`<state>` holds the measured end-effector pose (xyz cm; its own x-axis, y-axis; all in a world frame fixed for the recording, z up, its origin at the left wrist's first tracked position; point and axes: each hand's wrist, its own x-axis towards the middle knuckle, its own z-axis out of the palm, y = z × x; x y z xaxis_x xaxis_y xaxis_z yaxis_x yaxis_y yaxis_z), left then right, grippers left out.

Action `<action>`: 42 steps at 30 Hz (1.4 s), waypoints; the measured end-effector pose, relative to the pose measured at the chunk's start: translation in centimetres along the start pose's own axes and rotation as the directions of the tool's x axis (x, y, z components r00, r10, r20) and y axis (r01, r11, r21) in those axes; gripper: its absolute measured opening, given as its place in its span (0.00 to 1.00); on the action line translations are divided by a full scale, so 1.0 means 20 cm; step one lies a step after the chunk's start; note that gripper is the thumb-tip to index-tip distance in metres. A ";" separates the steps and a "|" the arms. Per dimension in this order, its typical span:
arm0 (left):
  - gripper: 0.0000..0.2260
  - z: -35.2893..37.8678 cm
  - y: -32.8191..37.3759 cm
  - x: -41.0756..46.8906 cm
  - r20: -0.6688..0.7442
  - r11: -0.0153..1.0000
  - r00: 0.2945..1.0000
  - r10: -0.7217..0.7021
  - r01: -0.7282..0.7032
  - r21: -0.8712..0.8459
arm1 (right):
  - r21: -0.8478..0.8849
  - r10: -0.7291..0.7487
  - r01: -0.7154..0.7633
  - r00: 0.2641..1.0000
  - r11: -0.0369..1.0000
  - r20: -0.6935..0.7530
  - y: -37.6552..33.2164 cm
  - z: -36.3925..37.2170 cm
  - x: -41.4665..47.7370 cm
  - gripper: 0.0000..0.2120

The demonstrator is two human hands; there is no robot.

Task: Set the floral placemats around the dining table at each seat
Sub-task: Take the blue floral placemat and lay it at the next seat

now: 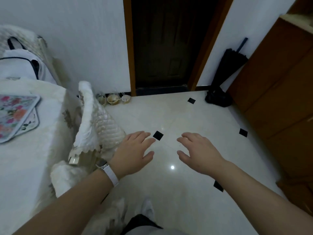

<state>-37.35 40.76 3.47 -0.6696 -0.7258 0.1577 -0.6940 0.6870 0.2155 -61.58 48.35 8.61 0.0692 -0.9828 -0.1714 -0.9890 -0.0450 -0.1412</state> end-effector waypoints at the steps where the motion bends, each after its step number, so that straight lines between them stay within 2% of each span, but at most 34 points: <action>1: 0.20 -0.01 -0.04 0.08 -0.013 1.000 1.000 0.008 -0.008 -0.012 | -0.013 -0.006 0.006 1.000 1.000 -0.010 0.02 -0.03 0.08 0.27; 5: 0.20 -0.04 -0.14 0.31 -0.057 1.000 0.998 0.001 -0.001 0.001 | -0.033 -0.042 0.041 0.998 0.999 -0.040 0.08 -0.13 0.34 0.26; 9: 0.20 -0.04 -0.26 0.47 -0.036 0.998 0.998 -0.058 0.059 0.027 | -0.042 -0.093 0.092 0.995 0.995 -0.027 0.15 -0.16 0.61 0.23; 14: 0.20 0.00 -0.43 0.61 -0.017 0.978 0.980 -0.199 0.200 0.062 | -0.016 -0.221 0.221 0.975 0.975 0.007 0.20 -0.16 1.00 0.23; 17: 0.20 0.00 -0.55 0.70 -0.009 0.941 0.946 -0.324 0.323 0.105 | -0.012 -0.314 0.315 0.949 0.949 0.018 0.26 -0.16 1.31 0.23; 22: 0.21 -0.04 -0.70 0.87 -0.026 0.824 0.830 -0.557 0.557 0.105 | 0.036 -0.459 0.458 0.888 0.888 0.033 0.32 -0.27 1.81 0.24; 28: 0.21 -0.09 -0.79 1.02 -0.101 0.682 0.692 -0.715 0.722 0.121 | 0.047 -0.640 0.639 0.766 0.768 0.056 0.30 -0.39 2.27 0.24; 31: 0.22 -0.16 -0.82 1.00 -0.167 0.571 0.578 -0.799 0.816 0.088 | 0.045 -0.710 0.709 0.702 0.704 0.051 0.17 -0.42 2.41 0.24; 36: 0.24 -0.23 -0.89 0.78 -0.194 0.382 0.392 -0.899 0.920 0.089 | 0.054 -0.807 0.806 0.583 0.589 0.092 -0.16 -0.43 2.53 0.24; 42: 0.19 -0.25 -1.12 0.60 -0.264 0.322 0.317 -0.911 0.946 0.027 | 0.039 -0.836 0.837 0.542 0.546 0.088 -0.53 -0.40 2.65 0.23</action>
<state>-28.48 16.46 5.33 0.4896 -0.8652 0.1081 -0.8641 -0.4649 0.1927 -48.40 -4.62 8.76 0.8758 -0.4788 -0.0602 -0.4770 -0.8400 -0.2585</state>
